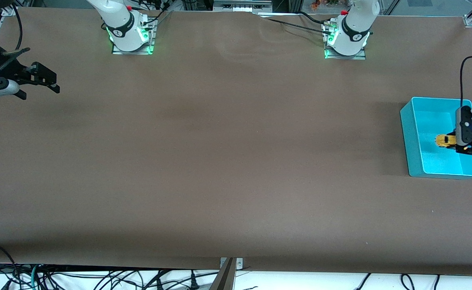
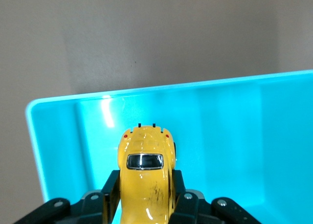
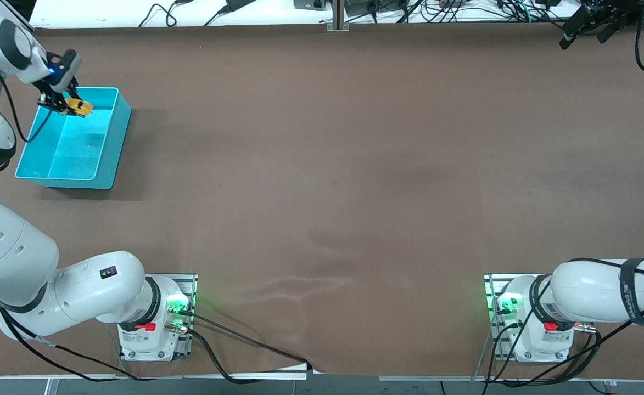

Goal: Wind and store yellow beetle car
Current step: 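Lower the car into the tray and open the left gripper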

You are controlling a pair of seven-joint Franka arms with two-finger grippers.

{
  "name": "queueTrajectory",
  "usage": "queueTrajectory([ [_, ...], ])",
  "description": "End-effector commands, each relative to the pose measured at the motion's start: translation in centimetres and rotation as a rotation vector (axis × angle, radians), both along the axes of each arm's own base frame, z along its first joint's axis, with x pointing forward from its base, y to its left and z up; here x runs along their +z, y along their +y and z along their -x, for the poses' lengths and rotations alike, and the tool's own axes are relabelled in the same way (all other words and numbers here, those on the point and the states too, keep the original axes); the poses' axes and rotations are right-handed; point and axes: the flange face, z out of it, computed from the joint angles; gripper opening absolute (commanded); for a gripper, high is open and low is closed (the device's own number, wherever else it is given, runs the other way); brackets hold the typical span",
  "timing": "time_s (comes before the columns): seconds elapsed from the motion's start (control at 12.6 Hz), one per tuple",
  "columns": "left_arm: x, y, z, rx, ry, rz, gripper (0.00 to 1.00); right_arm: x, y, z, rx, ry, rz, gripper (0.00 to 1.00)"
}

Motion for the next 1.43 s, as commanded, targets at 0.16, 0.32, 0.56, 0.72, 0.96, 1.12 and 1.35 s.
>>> queueTrajectory([
  [0.16,-4.6,-0.1,2.9,-0.011,-0.048,0.003,0.03,0.4,0.3,0.3,0.014,0.004,0.012,1.00],
  [0.32,-6.4,0.3,3.6,0.001,-0.028,0.013,0.03,0.6,0.3,0.2,0.018,-0.003,0.009,1.00],
  [0.56,-8.8,0.7,4.9,0.011,-0.023,0.015,0.04,0.5,0.3,0.0,0.010,0.000,-0.001,1.00],
  [0.72,-9.6,0.7,5.3,0.012,-0.028,0.014,0.04,0.5,0.4,0.0,0.012,0.000,0.005,1.00],
  [0.96,-9.9,0.9,5.4,0.021,-0.028,0.018,0.32,0.4,0.4,0.0,0.014,0.003,0.008,1.00],
  [1.12,-8.6,1.1,4.8,0.020,-0.041,0.013,0.77,0.3,0.4,0.0,0.014,0.008,0.008,1.00],
  [1.35,-4.1,0.7,3.4,0.020,-0.025,0.019,1.00,0.3,0.5,-0.1,0.014,0.005,0.008,1.00],
])
